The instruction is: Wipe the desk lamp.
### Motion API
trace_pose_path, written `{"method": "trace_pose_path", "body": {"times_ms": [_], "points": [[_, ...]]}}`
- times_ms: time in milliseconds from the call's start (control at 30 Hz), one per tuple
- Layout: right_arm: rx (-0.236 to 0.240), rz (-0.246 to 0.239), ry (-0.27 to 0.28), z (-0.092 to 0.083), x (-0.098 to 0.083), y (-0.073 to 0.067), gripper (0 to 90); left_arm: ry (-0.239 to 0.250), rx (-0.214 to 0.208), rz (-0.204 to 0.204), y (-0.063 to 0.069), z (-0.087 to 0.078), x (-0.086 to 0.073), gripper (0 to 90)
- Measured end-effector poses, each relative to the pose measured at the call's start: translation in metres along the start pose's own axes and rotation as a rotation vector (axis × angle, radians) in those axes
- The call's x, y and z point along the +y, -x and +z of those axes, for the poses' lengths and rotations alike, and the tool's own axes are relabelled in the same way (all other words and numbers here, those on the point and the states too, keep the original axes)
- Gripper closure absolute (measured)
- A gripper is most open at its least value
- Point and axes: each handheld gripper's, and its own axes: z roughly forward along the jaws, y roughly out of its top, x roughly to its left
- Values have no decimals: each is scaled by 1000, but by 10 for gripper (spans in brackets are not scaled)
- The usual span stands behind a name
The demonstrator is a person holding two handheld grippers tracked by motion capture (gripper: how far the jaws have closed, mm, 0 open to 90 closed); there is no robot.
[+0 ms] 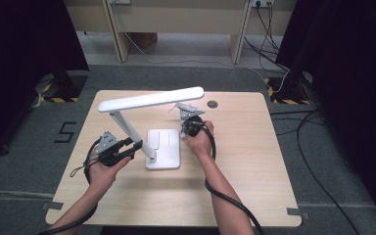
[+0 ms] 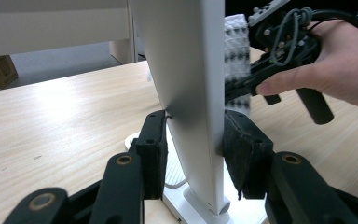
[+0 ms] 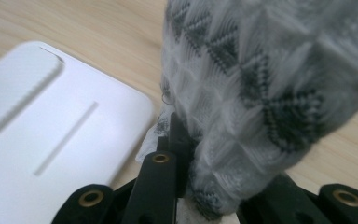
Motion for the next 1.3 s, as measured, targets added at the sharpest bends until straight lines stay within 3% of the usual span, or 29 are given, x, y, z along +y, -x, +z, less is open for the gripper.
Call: {"method": "trace_pose_path", "body": {"times_ms": [200, 600, 833, 1000, 1300], "points": [[-21, 67, -25, -10, -16, 25, 801, -5, 0, 5, 0, -1, 0, 601], [-22, 150, -30, -19, -32, 45, 772, -5, 2, 11, 0, -1, 0, 600], [-49, 208, -40, -24, -39, 54, 593, -5, 3, 12, 1, -1, 0, 599], [-88, 220, -32, -32, -45, 58, 475, -3, 4, 8, 1, -1, 0, 603], [-69, 209, 7, -52, -58, 58, 452, -4, 16, 4, -1, -1, 1, 632]]}}
